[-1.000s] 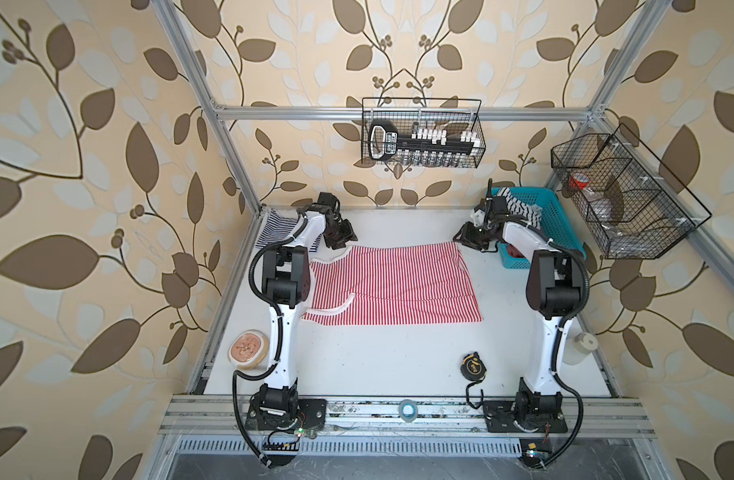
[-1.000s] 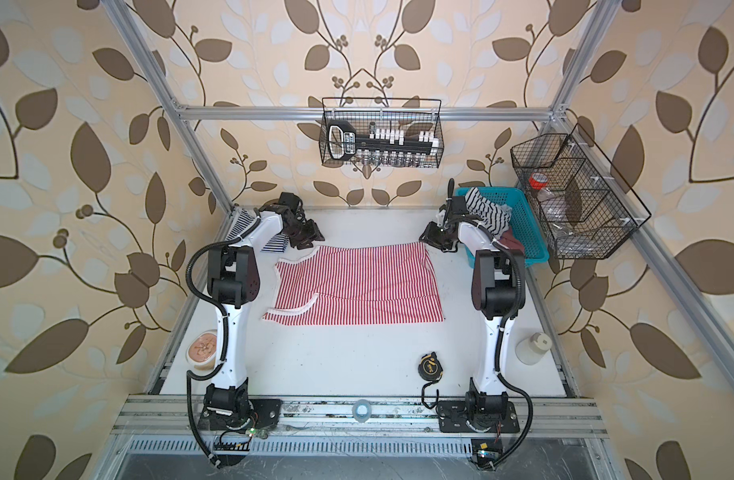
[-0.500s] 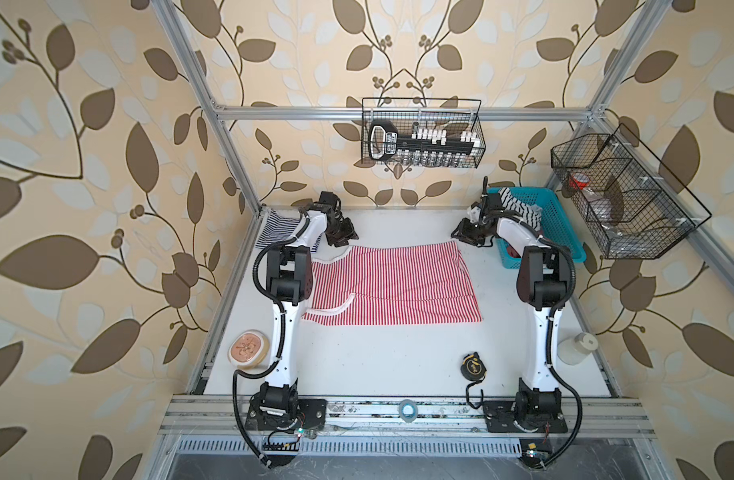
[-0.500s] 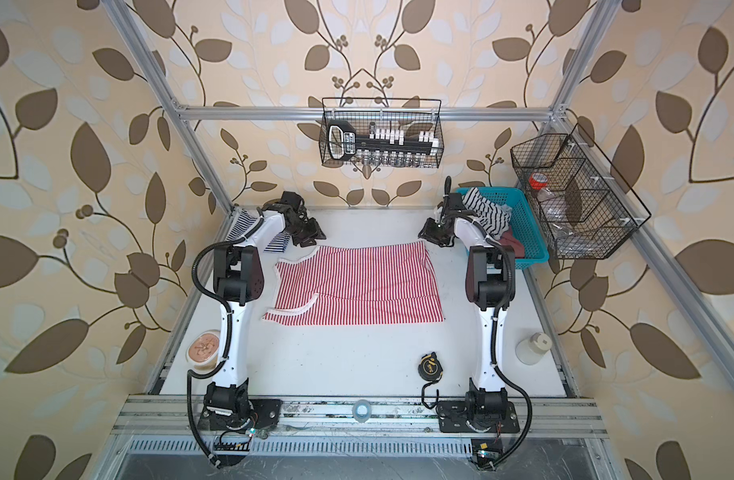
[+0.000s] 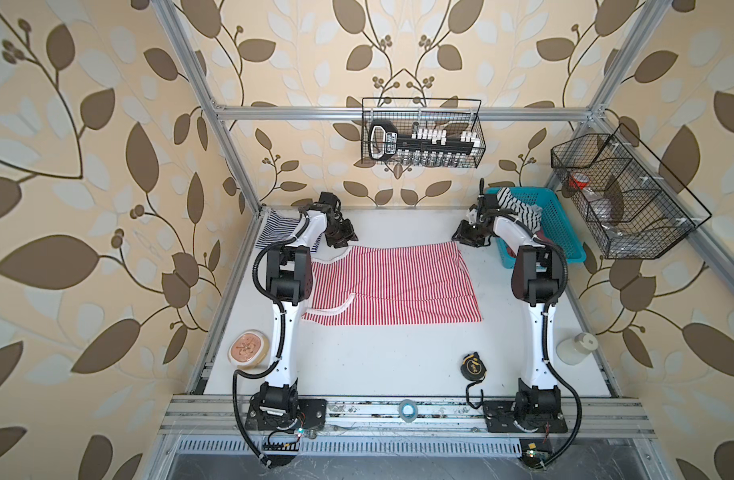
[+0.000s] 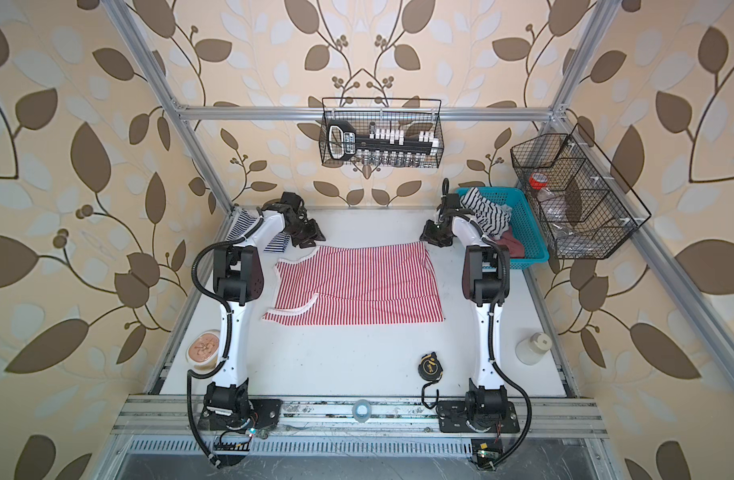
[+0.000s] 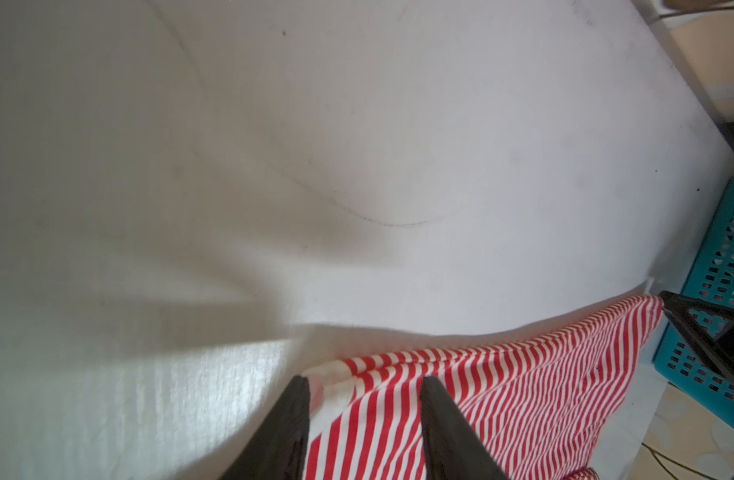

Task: Fold and stack the tank tops
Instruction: 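Grasp the folded tank top's far edge with both grippers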

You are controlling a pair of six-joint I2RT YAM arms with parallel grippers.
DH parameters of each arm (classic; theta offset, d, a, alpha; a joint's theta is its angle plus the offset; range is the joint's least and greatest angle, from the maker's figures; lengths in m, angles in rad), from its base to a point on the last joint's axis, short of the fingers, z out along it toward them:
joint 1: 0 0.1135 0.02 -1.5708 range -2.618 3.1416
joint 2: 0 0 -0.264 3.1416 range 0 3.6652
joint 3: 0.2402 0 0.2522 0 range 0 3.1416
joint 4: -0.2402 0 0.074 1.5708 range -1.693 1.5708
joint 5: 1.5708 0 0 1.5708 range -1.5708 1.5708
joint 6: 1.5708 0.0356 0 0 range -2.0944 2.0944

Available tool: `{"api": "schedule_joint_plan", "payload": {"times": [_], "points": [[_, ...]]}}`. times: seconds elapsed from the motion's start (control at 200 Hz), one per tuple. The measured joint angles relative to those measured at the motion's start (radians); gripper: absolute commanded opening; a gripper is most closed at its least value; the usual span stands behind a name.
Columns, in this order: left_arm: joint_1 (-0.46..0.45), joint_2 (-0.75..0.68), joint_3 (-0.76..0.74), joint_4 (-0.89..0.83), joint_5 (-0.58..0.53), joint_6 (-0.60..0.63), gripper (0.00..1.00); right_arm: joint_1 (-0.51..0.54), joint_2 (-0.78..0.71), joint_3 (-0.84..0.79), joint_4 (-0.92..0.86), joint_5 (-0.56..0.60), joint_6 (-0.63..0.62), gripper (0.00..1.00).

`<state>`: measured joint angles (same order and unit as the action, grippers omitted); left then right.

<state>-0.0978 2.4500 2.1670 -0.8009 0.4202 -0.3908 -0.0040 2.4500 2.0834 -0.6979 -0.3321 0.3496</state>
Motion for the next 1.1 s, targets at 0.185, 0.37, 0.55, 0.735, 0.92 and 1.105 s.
{"api": "schedule_joint_plan", "payload": {"times": [0.185,0.37,0.55,0.735,0.92,1.105], "points": [[0.0,0.003,0.0,-0.013,0.0,0.01,0.4,0.002,0.014,0.017,-0.014,0.0,-0.002,0.32],[0.0,0.014,0.0,-0.016,0.0,0.017,0.39,0.003,0.022,0.027,-0.013,-0.002,-0.002,0.3],[0.0,0.028,0.001,-0.018,0.001,0.019,0.35,0.004,0.024,0.03,-0.013,-0.002,0.001,0.28],[0.0,0.037,0.015,-0.019,0.002,0.018,0.29,0.004,0.026,0.031,-0.013,-0.004,0.001,0.23],[0.0,0.06,0.047,-0.017,0.002,0.019,0.21,0.003,0.033,0.046,-0.013,-0.01,0.007,0.15],[0.0,0.063,0.047,-0.018,0.003,0.017,0.12,0.003,0.043,0.049,-0.012,-0.013,0.008,0.08]]}}
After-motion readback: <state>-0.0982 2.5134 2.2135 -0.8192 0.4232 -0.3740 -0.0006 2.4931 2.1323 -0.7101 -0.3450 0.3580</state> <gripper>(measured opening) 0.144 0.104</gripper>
